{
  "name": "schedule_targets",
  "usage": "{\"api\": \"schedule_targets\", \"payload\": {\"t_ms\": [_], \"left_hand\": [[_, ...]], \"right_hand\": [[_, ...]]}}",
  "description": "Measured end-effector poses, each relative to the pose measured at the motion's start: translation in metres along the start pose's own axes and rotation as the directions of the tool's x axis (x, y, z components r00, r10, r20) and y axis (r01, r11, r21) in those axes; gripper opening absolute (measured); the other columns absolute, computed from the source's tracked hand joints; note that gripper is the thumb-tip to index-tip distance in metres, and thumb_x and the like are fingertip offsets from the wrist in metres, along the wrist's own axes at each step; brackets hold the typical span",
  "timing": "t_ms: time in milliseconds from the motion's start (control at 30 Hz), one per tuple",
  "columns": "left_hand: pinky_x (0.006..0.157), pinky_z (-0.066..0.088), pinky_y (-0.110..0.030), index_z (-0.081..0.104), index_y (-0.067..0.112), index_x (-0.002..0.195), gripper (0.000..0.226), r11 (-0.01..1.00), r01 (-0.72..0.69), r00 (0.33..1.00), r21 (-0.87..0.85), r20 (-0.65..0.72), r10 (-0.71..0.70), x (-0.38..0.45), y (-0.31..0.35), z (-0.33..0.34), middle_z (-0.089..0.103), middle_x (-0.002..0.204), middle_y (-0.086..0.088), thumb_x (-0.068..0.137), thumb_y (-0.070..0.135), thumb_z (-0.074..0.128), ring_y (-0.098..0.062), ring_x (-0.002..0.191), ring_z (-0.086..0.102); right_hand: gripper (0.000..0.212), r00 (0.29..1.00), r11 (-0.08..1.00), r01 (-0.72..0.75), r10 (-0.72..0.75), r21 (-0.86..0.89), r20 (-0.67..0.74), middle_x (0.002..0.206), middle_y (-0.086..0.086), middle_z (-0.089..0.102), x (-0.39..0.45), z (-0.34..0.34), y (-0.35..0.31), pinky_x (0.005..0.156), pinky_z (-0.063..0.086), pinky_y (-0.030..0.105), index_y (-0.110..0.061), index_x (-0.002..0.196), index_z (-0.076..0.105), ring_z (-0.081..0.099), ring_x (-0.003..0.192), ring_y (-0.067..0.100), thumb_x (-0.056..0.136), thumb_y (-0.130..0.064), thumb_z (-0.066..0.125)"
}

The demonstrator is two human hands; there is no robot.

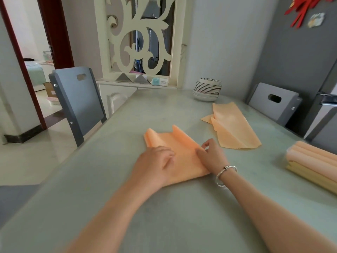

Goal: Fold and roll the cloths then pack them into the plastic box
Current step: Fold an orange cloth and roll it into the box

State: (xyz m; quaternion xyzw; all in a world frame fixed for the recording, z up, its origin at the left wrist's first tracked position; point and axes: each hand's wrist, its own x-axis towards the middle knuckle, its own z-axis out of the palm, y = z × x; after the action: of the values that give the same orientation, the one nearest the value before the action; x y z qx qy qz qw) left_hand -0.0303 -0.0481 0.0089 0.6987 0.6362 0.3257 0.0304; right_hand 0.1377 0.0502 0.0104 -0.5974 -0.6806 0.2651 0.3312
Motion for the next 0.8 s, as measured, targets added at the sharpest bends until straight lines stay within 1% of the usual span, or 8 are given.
{"api": "schedule_targets", "payload": {"t_ms": [100,200,367,467,533,600,700,800], "left_hand": [[0.108,0.030,-0.032,0.057,0.027,0.126,0.036,0.993,0.007,0.996,0.121,0.093,-0.018,-0.001,-0.003,0.012,0.045,0.143,0.009,0.097,0.040,0.038,-0.013,0.132,0.037],[0.113,0.022,-0.034,0.042,0.029,0.139,0.044,0.975,0.053,0.981,0.217,0.169,-0.091,0.001,-0.016,0.013,0.032,0.152,0.009,0.098,0.043,0.034,-0.012,0.141,0.023],[0.118,0.010,-0.039,0.024,0.029,0.147,0.052,0.963,0.099,0.948,0.251,0.269,-0.168,-0.002,-0.019,0.012,0.012,0.158,0.008,0.099,0.047,0.026,-0.012,0.146,0.006],[0.118,0.009,-0.040,0.021,0.029,0.149,0.053,0.960,0.093,0.945,0.263,0.280,-0.169,-0.002,-0.020,0.013,0.008,0.159,0.008,0.099,0.048,0.023,-0.012,0.146,0.005],[0.118,0.008,-0.041,0.019,0.029,0.149,0.054,0.961,0.088,0.940,0.263,0.296,-0.167,-0.001,-0.022,0.013,0.007,0.159,0.009,0.099,0.049,0.023,-0.011,0.146,0.004],[0.118,0.006,-0.042,0.018,0.030,0.150,0.054,0.958,0.083,0.938,0.273,0.305,-0.168,0.001,-0.025,0.012,0.006,0.159,0.010,0.099,0.049,0.022,-0.009,0.146,0.003],[0.118,0.004,-0.046,0.023,0.031,0.148,0.053,0.960,0.066,0.947,0.273,0.287,-0.147,0.003,-0.027,0.013,0.010,0.158,0.012,0.099,0.048,0.026,-0.008,0.145,0.005],[0.114,0.018,-0.050,0.052,0.033,0.128,0.035,0.991,-0.018,0.993,0.136,0.117,0.002,0.004,-0.028,0.010,0.041,0.142,0.012,0.093,0.036,0.051,-0.013,0.133,0.034]], "right_hand": [[0.018,1.000,0.999,0.013,-0.012,-0.034,0.009,0.075,0.001,0.055,-0.005,0.000,0.000,0.053,0.034,0.028,-0.016,0.101,0.042,0.051,0.066,0.016,0.085,-0.019,0.048],[0.022,0.995,0.977,0.104,-0.103,-0.188,0.014,0.072,0.002,0.056,-0.012,-0.001,0.002,0.053,0.034,0.030,-0.020,0.107,0.035,0.055,0.066,0.023,0.087,-0.021,0.045],[0.033,0.922,0.732,0.336,-0.383,-0.593,0.050,0.106,0.000,0.051,-0.017,-0.006,0.003,0.084,0.035,0.032,-0.023,0.121,0.041,0.050,0.101,0.023,0.089,-0.019,0.046],[0.021,0.777,0.608,0.595,-0.603,-0.525,0.183,0.101,-0.002,0.052,-0.018,-0.007,0.003,0.085,0.038,0.031,-0.023,0.105,0.059,0.049,0.097,0.021,0.085,-0.017,0.054],[0.011,0.712,0.605,0.699,-0.634,-0.381,0.301,0.088,-0.004,0.056,-0.026,-0.010,0.002,0.080,0.045,0.034,-0.021,0.092,0.063,0.053,0.085,0.017,0.085,-0.026,0.057],[0.024,0.683,0.623,0.728,-0.623,-0.287,0.381,0.087,-0.006,0.058,-0.035,-0.017,0.004,0.078,0.046,0.027,-0.021,0.090,0.063,0.055,0.081,0.011,0.083,-0.042,0.055],[0.024,0.684,0.644,0.721,-0.601,-0.255,0.414,0.094,-0.008,0.059,-0.043,-0.032,0.013,0.081,0.044,0.021,-0.018,0.096,0.063,0.055,0.088,0.007,0.083,-0.039,0.062],[0.012,0.735,0.670,0.674,-0.567,-0.310,0.371,0.097,-0.012,0.055,-0.045,-0.040,0.021,0.085,0.044,0.025,-0.020,0.097,0.062,0.053,0.094,0.006,0.086,-0.025,0.061]]}}
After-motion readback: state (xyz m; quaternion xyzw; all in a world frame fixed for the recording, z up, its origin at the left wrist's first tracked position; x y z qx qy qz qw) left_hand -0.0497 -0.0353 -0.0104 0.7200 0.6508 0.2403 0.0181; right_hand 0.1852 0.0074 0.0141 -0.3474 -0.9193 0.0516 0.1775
